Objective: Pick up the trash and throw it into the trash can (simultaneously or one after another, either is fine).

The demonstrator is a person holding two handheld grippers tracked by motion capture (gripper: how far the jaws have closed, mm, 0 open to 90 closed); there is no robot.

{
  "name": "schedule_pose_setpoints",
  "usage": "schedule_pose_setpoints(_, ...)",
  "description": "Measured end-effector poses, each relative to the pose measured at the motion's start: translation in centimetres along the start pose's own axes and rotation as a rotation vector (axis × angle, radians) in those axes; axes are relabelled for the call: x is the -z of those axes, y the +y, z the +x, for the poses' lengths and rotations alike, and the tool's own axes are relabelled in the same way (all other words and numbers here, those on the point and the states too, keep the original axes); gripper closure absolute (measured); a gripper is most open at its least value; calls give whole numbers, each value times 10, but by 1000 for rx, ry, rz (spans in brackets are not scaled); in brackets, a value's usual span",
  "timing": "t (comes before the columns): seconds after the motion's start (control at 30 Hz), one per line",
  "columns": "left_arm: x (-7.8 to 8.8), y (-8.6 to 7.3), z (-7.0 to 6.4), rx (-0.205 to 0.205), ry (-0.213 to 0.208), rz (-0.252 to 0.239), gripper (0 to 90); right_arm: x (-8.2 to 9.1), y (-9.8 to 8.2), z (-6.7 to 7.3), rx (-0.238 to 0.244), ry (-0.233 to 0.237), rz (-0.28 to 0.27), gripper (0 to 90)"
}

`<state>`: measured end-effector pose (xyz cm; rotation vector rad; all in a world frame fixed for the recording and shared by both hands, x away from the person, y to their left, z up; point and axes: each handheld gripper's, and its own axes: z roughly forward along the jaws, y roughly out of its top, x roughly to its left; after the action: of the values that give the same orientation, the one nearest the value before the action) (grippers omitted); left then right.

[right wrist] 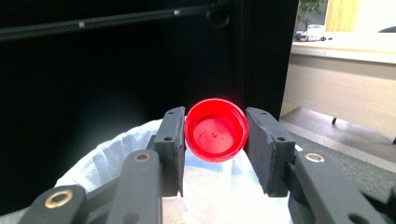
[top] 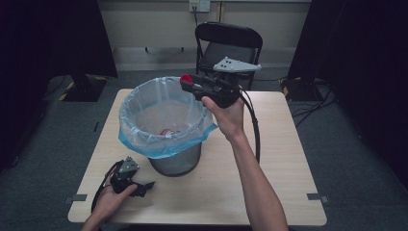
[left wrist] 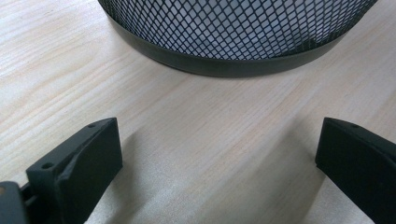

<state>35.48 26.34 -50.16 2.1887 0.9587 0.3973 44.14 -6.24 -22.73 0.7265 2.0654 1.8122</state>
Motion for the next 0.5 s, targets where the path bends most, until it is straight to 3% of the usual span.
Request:
schedule_pose_setpoints(0.23,0,0,0,1,0,-1,0,-20,3,5,-15,62,43,595)
schedule_pose_setpoints(0.4,0,0,0,0,0,0,0,-32,1,10,-25,87,119,591)
schedule_pose_setpoints(0.5,0,0,0,1,0,0,0,-34,0,12,-23,91,136,515)
